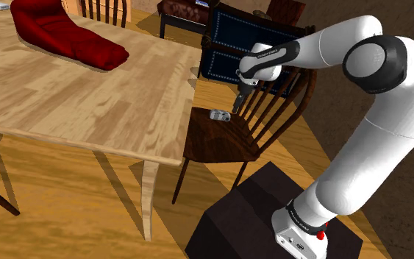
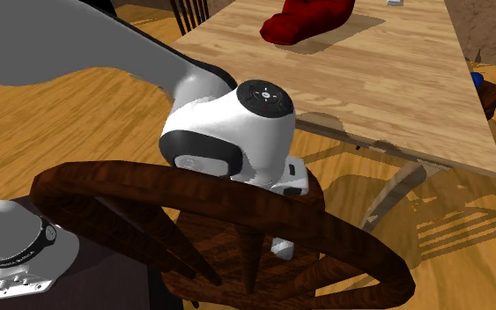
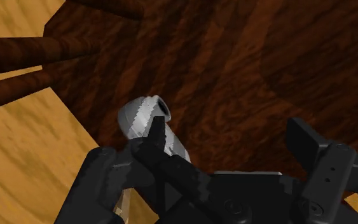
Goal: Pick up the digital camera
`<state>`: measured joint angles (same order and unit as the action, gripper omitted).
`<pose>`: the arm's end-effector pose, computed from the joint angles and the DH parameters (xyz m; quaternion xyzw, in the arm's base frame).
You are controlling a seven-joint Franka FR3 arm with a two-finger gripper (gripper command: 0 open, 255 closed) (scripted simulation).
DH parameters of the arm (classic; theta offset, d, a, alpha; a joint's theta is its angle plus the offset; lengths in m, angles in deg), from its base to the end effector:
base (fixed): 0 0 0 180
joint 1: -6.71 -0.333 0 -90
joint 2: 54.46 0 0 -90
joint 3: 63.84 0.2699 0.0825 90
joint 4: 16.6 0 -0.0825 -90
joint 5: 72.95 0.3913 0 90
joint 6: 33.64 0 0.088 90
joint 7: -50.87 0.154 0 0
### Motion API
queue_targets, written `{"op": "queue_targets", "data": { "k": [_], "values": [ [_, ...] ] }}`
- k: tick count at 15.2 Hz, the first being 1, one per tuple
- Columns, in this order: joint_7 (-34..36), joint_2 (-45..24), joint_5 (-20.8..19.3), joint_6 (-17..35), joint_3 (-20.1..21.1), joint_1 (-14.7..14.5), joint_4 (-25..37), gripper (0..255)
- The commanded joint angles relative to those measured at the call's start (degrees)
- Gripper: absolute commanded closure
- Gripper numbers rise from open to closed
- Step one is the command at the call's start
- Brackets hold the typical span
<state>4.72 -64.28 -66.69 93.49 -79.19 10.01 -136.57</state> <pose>0.5346 -0.1745 0.2434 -0.9782 -0.2060 0.0056 0.0275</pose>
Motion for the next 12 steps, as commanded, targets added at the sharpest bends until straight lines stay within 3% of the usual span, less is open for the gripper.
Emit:
{"op": "queue_targets", "data": {
  "k": [1,8,12],
  "values": [
    [-2.8,-5.3,1.5,0.9,0.5,0.5,4.2,0],
    [-11.2,-21.7,4.2,0.9,2.8,4.1,20.1,0],
    [-11.5,-23.3,4.7,2.5,3.1,4.4,20.1,0]
  ]
}}
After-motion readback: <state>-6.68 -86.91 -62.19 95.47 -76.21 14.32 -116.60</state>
